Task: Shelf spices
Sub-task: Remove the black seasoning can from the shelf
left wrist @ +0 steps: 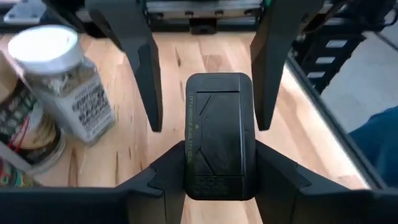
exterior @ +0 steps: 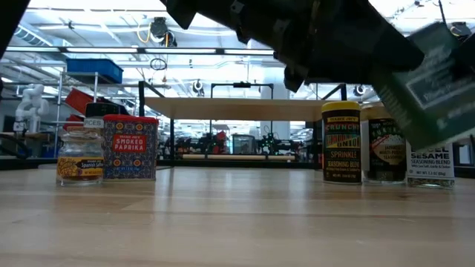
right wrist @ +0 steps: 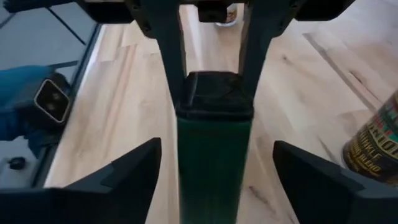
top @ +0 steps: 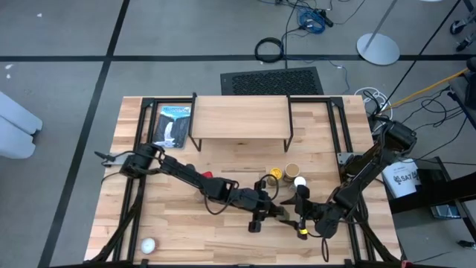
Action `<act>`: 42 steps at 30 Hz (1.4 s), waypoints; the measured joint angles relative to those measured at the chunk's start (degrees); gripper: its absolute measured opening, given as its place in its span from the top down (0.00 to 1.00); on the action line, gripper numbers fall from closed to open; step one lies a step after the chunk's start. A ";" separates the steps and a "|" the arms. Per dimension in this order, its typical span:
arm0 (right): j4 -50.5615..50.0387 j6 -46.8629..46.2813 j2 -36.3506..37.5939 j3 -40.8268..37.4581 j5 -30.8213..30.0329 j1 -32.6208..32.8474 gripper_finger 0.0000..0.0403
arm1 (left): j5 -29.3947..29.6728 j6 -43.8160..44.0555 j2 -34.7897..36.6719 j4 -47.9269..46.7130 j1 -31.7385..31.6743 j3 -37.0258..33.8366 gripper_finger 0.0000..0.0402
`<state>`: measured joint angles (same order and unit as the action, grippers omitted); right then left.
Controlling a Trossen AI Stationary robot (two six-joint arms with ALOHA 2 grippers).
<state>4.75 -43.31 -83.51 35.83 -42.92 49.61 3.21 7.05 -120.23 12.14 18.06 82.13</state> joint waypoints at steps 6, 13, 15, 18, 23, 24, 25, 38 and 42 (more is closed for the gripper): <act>-4.73 -1.59 4.24 0.01 2.71 0.06 0.24 | -0.59 -0.84 2.98 -3.81 0.06 0.04 0.61; -12.21 -6.26 12.78 0.00 5.80 0.37 0.24 | 0.29 -3.74 6.24 -9.22 -0.21 0.04 0.61; -13.99 -7.20 15.37 0.00 5.79 0.81 0.24 | 1.22 -4.65 6.25 -10.19 -0.50 0.11 0.61; -14.63 -6.13 18.68 0.00 5.18 1.38 0.24 | 1.88 -5.01 6.10 -12.46 -1.24 0.09 0.61; -14.75 -0.52 22.65 0.00 1.17 1.88 0.24 | 5.09 -6.81 6.10 -14.28 -2.91 0.07 0.61; -14.75 0.77 23.36 0.00 0.19 1.88 0.24 | 5.56 -7.51 6.10 -14.06 -3.27 0.07 0.61; -14.74 1.82 23.93 0.00 -1.16 1.85 0.24 | 5.68 -7.80 6.10 -13.94 -3.65 0.09 0.61; -10.40 9.81 24.57 0.00 -5.21 -0.94 0.24 | 4.67 -9.69 6.10 -14.92 -4.97 0.15 0.61; -8.55 12.83 24.60 0.00 -5.38 -1.29 0.24 | 5.61 -11.08 6.08 -15.85 -5.39 0.17 0.61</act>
<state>-3.80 -30.48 -58.92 35.83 -48.29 48.31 8.82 -4.03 -114.15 -3.71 12.67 82.30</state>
